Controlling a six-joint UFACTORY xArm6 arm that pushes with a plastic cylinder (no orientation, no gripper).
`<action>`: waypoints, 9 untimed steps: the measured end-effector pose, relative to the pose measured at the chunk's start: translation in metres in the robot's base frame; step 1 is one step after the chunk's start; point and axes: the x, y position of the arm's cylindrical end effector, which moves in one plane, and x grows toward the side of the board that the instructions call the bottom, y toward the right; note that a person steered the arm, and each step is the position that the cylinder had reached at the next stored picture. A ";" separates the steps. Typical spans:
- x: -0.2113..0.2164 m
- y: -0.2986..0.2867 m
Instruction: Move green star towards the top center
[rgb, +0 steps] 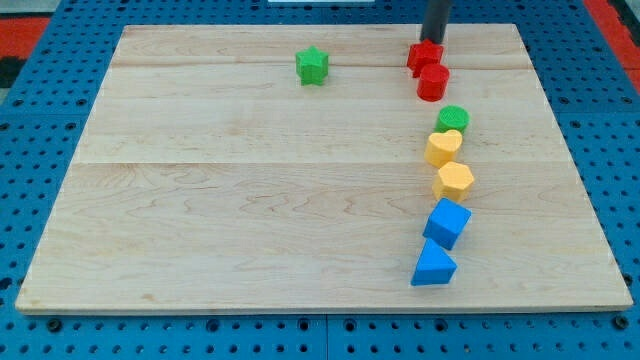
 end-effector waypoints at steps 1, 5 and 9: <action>-0.014 -0.049; 0.061 -0.174; 0.127 -0.167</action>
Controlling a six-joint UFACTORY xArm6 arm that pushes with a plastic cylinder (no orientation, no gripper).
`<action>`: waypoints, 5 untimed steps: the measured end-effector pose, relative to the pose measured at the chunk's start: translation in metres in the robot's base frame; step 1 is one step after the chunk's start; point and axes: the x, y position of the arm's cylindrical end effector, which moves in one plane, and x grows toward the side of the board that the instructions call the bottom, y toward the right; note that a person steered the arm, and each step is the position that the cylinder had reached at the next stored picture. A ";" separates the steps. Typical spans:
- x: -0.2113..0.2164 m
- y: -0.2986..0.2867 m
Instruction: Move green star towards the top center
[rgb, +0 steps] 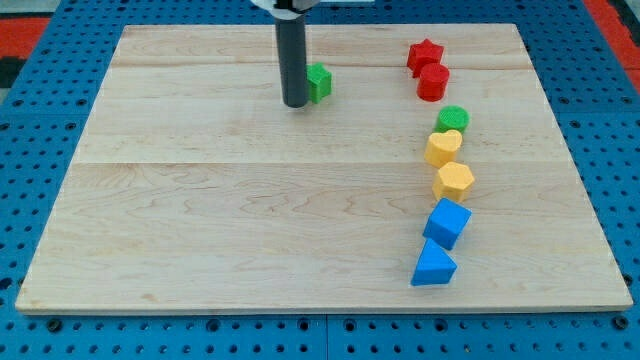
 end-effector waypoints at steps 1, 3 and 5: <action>-0.008 -0.013; -0.012 -0.026; -0.031 0.008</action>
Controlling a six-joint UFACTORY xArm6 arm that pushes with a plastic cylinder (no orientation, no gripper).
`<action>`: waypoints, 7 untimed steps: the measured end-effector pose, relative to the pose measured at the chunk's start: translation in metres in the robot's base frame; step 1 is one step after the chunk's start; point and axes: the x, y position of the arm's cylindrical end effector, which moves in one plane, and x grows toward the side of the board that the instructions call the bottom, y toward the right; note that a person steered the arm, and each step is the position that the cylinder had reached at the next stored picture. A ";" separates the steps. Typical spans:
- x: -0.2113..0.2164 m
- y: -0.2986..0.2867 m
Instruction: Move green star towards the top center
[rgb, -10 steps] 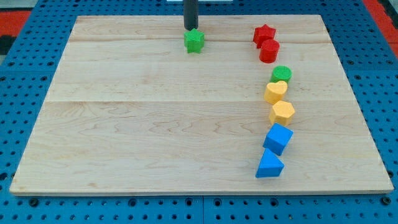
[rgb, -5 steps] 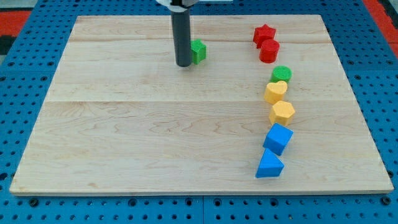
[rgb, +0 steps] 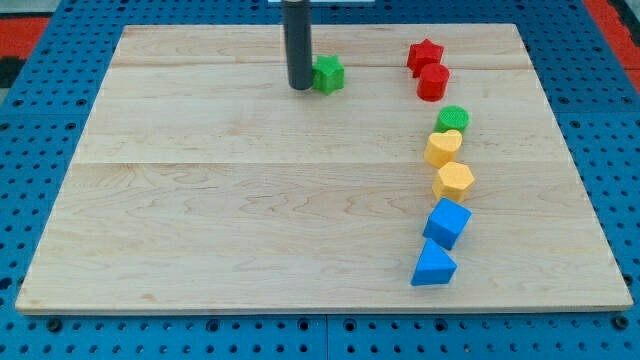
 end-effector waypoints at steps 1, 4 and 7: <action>-0.011 0.003; -0.001 0.043; -0.068 0.040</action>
